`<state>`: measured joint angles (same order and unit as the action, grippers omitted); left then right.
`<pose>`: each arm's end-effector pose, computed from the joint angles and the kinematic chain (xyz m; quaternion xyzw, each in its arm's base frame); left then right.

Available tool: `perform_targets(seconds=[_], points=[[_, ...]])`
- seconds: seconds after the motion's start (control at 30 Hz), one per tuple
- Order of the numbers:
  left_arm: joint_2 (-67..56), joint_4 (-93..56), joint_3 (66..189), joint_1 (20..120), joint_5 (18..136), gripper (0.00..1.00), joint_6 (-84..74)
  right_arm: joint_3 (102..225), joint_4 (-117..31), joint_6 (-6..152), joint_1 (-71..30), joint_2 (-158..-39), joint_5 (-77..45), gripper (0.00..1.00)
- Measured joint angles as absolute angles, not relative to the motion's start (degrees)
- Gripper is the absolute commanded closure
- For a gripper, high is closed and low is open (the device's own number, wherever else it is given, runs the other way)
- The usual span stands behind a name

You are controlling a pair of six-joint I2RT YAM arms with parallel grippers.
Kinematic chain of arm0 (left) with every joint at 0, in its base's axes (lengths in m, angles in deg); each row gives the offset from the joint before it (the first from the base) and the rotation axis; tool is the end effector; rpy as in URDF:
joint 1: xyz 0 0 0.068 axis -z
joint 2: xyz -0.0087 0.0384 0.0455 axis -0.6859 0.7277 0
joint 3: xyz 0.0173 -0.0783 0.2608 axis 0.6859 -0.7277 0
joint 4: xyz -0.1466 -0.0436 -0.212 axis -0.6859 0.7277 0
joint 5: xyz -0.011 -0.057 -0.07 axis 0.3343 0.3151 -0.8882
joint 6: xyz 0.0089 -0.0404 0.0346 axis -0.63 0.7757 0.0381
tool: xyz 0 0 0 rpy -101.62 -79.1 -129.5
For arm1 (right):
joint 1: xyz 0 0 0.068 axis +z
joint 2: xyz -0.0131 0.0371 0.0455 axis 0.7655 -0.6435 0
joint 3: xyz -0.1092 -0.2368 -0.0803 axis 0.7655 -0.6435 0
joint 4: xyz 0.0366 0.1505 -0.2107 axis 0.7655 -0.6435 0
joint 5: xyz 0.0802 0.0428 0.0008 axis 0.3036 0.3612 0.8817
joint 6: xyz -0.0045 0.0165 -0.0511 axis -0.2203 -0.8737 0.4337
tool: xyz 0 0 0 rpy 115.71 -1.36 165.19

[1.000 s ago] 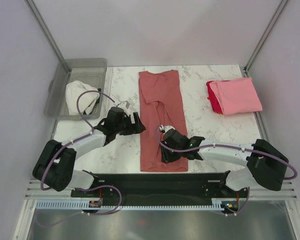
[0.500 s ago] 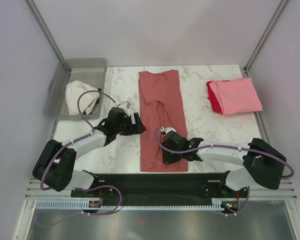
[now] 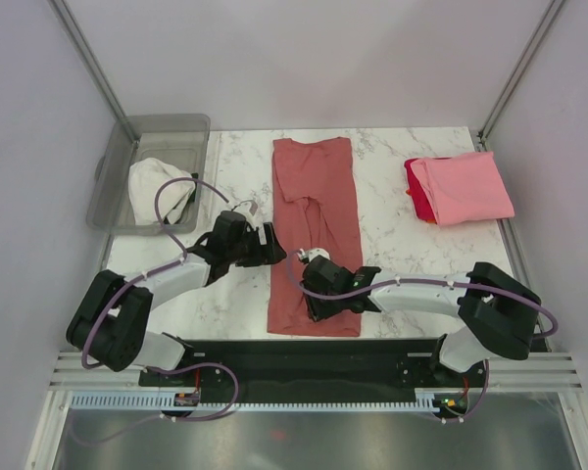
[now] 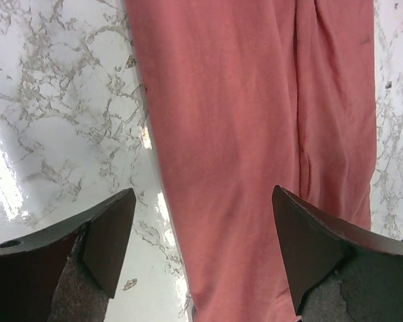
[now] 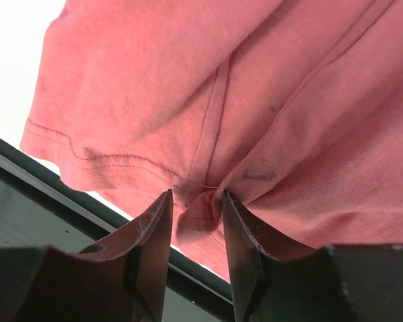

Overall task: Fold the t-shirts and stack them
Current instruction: Fold the tshirt

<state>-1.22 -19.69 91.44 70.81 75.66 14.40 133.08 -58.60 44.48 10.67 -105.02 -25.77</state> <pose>0.2409 -0.1322 0.1762 0.0076 0.9049 -0.2708 0.3284 0.1417 0.2486 0.1630 -0.2063 0.9403 0.1855 0.1971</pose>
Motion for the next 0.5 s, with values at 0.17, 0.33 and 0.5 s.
perform_targets(seconds=[0.17,0.33,0.5], points=[[0.76,-19.39,91.46,70.81,75.73,0.11,14.4,135.55,-60.22,45.05,10.98,-105.09,-27.23,0.55],[1.81,-19.17,91.46,70.81,75.75,0.11,14.4,136.92,-60.28,45.36,10.98,-106.14,-28.08,0.57],[2.01,-19.17,91.64,70.81,75.73,0.12,14.4,137.01,-60.17,45.4,10.98,-108.89,-28.04,0.63]])
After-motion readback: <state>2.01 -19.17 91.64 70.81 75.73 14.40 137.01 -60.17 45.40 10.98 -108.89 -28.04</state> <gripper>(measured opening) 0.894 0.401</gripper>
